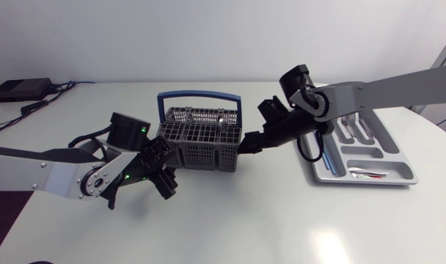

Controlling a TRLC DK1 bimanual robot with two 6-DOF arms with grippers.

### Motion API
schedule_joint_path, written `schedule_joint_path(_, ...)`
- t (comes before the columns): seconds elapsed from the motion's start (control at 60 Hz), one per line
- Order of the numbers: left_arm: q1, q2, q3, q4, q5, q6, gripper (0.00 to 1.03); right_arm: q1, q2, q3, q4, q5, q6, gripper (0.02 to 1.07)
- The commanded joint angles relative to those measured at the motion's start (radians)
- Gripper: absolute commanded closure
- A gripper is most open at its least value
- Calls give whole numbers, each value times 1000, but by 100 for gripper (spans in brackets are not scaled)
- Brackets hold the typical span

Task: Unload the cutlery basket into the drawer organizer.

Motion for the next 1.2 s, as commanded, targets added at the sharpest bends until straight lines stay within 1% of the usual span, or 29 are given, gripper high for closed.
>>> schedule_joint_path(0.0, 9, -113, 12, -92, 110, -22, 7, -32, -41, -26, -10, -8, 26, 34)
schedule_joint_path(0.017, 12, -127, 25, -115, 139, -38, 7, -41, -47, -29, -10, -8, 25, 34)
schedule_joint_path(0.033, 17, -149, 51, -165, 196, -70, 7, -49, -52, -31, -10, -10, 25, 34)
schedule_joint_path(0.067, 22, -169, 94, -230, 257, -117, 7, -63, -61, -37, -10, -14, 23, 34)
schedule_joint_path(0.117, 17, -175, 146, -277, 311, -183, 5, -84, -70, -45, -12, -18, 20, 34)
schedule_joint_path(0.15, 11, -170, 187, -312, 361, -234, 4, -97, -78, -52, -13, -19, 14, 34)
schedule_joint_path(0.2, -5, -153, 233, -325, 400, -301, 4, -110, -90, -65, -16, -24, 6, 34)
schedule_joint_path(0.25, -34, -135, 262, -325, 410, -341, 4, -124, -99, -75, -19, -33, 2, 34)
schedule_joint_path(0.317, -58, -70, 327, -320, 447, -413, 4, -138, -116, -94, -19, -39, -9, 34)
schedule_joint_path(0.433, -67, 42, 394, -263, 449, -481, 4, -152, -127, -109, -19, -48, -17, 34)
schedule_joint_path(0.5, -67, 95, 433, -256, 452, -510, 5, -160, -133, -114, -19, -56, -20, 34)
schedule_joint_path(0.617, -55, 192, 474, -178, 452, -593, 6, -179, -145, -121, -21, -70, -26, 34)
schedule_joint_path(0.683, -46, 221, 489, -158, 452, -631, 9, -195, -148, -124, -22, -84, -34, 34)
schedule_joint_path(0.75, -41, 232, 493, -124, 452, -673, 9, -209, -150, -127, -22, -91, -40, 34)
schedule_joint_path(0.817, -40, 230, 493, -99, 437, -702, 11, -225, -150, -130, -22, -100, -47, 34)
schedule_joint_path(0.883, -41, 224, 493, -90, 381, -703, 12, -235, -147, -134, -22, -111, -51, 34)
schedule_joint_path(1.0, -51, 201, 479, -64, 318, -703, 12, -239, -144, -140, -21, -120, -55, 34)
schedule_joint_path(1.15, -61, 200, 482, -44, 292, -699, 12, -242, -139, -140, -18, -123, -55, 34)
schedule_joint_path(1.183, -61, 201, 483, -39, 291, -696, 14, -242, -141, -140, -18, -123, -55, 34)
